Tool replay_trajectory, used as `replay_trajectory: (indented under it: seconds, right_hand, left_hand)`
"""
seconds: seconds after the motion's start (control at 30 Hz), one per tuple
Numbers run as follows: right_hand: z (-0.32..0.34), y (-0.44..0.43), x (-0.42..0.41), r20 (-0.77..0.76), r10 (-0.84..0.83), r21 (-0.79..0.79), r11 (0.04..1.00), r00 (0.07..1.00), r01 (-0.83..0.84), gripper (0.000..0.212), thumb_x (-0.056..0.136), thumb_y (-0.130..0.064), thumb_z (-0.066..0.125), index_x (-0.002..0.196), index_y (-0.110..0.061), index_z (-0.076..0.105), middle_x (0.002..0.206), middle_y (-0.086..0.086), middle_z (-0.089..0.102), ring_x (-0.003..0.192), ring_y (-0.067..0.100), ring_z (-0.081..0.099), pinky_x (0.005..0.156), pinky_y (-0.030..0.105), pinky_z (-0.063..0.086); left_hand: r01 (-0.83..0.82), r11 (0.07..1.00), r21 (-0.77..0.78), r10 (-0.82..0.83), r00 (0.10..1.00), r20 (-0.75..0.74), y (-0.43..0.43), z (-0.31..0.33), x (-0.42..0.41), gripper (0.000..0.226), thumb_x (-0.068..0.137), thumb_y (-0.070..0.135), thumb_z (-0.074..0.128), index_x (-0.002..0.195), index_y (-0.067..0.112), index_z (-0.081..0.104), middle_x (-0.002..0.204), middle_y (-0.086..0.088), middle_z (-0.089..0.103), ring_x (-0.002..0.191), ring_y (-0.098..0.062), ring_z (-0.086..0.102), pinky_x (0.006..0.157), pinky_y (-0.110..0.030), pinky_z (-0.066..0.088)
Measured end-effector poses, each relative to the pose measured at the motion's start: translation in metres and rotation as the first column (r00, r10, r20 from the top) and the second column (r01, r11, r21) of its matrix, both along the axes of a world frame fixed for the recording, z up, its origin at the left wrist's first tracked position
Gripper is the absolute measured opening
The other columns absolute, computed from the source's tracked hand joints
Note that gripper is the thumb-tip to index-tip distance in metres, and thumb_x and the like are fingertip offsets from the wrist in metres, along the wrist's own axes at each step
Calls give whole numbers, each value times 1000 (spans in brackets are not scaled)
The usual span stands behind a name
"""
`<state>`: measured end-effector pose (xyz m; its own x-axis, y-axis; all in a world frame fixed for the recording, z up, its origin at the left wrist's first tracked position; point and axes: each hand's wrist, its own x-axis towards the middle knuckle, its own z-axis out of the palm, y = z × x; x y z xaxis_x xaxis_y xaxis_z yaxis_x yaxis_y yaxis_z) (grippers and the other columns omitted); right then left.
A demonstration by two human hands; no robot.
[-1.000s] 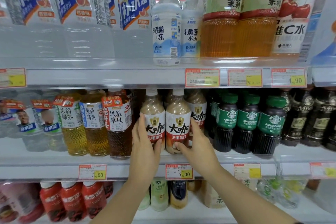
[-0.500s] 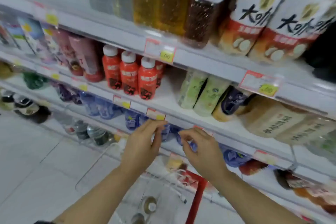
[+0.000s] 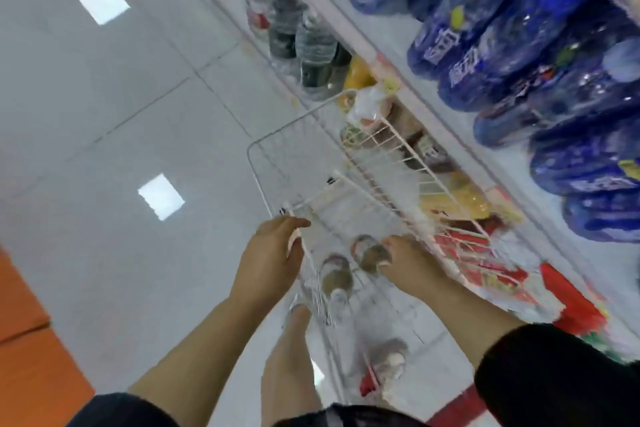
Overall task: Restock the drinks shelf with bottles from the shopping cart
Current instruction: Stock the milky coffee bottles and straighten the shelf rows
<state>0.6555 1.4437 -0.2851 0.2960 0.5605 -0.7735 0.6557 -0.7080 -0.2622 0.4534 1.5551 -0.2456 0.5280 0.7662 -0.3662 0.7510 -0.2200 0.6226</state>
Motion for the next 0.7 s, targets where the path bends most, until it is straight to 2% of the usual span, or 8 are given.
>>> replay_trajectory:
  seconds: [0.07, 0.17, 0.23, 0.33, 0.43, 0.5, 0.63, 0.7]
  right_hand:
    - [-29, -5, -3, -21, -8, -77, 997, 1000, 7, 51, 83, -30, 64, 127, -14, 45, 124, 15, 48, 103, 33, 56, 75, 29, 42]
    - [-60, -11, -6, -37, -48, -99, 994, 998, 44, 59, 80, -31, 69, 128, -11, 40, 130, 17, 42, 108, 34, 52, 80, 30, 43]
    - [-68, -12, -7, -5, -48, -85, 995, 999, 47, 56, 85, -27, 66, 129, -7, 38, 128, 19, 41, 108, 35, 51, 79, 29, 42]
    - [-62, -10, -5, 94, -55, 5, 999, 994, 54, 38, 89, -22, 57, 122, -6, 46, 116, 19, 55, 101, 35, 56, 77, 34, 46]
    - [-30, -3, 8, 37, -235, 163, 960, 971, 226, 29, 87, -25, 62, 111, -9, 59, 99, 11, 65, 92, 29, 61, 68, 28, 44]
    - [5, 3, 15, -43, -306, 280, 910, 951, 306, 19, 81, -19, 67, 99, -13, 65, 81, 2, 64, 77, 21, 61, 60, 24, 43]
    - [79, 18, 27, -72, -242, 431, 867, 967, 249, 14, 78, -18, 70, 91, -20, 67, 76, 0, 63, 68, 7, 56, 53, 10, 39]
    - [109, 29, 31, -119, -224, 496, 831, 967, 253, 10, 78, -21, 70, 87, -20, 67, 72, -4, 61, 61, -3, 53, 51, 7, 38]
  left_hand:
    - [31, 999, -28, -31, 1000, 0, -8, -15, -3, 32, 91, 10, 51, 120, 21, 59, 127, 3, 57, 120, -17, 47, 91, -14, 28]
    - [34, 999, -14, -34, 999, 27, -19, -28, -6, 29, 88, 6, 56, 114, 17, 64, 121, -1, 60, 121, -20, 46, 97, -15, 26]
    - [27, 999, 26, -28, 999, 45, -24, -35, -6, 26, 86, 8, 56, 108, 15, 67, 114, -1, 64, 121, -24, 47, 100, -19, 27]
    - [43, 995, 88, -46, 998, 40, -25, -40, -4, 28, 82, 15, 52, 105, 17, 68, 109, 0, 66, 119, -27, 51, 101, -27, 31]
    - [65, 991, 120, -66, 998, 6, -24, -33, 1, 30, 86, 23, 45, 107, 23, 66, 112, 3, 65, 115, -24, 54, 103, -44, 38]
    - [81, 989, 121, -84, 996, 16, -23, -23, 9, 27, 88, 20, 52, 113, 25, 63, 116, 4, 63, 115, -21, 53, 104, -50, 37]
    - [195, 980, -45, -186, 971, 148, -20, 6, 32, 58, 82, 24, 66, 136, 25, 44, 135, 4, 49, 125, -14, 42, 109, -35, 31]
    - [247, 966, -80, -229, 955, 188, -19, 17, 43, 75, 75, 36, 66, 142, 27, 33, 140, 6, 42, 128, -12, 37, 110, -37, 31]
